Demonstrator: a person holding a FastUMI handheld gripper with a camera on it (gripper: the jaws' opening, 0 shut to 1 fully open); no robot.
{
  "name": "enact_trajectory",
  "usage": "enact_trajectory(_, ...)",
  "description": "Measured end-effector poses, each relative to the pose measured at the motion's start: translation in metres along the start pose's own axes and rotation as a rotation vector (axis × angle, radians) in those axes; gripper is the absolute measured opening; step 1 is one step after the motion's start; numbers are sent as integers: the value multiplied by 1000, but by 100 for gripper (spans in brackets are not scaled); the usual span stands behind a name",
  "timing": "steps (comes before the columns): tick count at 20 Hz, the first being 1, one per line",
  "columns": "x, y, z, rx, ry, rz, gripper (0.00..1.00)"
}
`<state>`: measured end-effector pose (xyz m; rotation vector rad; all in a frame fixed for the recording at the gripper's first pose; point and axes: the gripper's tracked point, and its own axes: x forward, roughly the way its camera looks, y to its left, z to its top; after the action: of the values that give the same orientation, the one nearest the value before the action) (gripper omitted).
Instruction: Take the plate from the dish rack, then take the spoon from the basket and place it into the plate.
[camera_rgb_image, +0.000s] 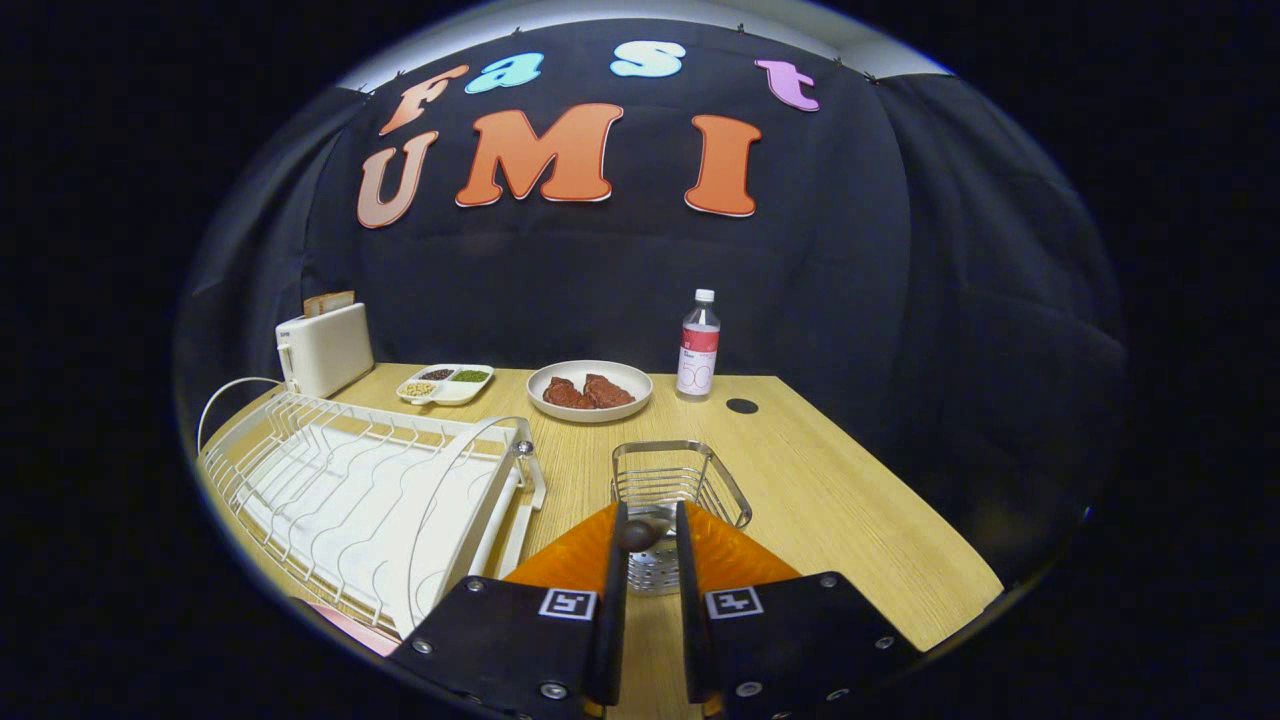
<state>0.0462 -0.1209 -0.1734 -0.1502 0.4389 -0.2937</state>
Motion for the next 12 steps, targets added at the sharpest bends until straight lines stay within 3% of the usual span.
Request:
enact_trajectory(2,-1,1,1,-18,-11,1,17)
enact_trajectory(12,-3,-5,31,29,-90,13,8)
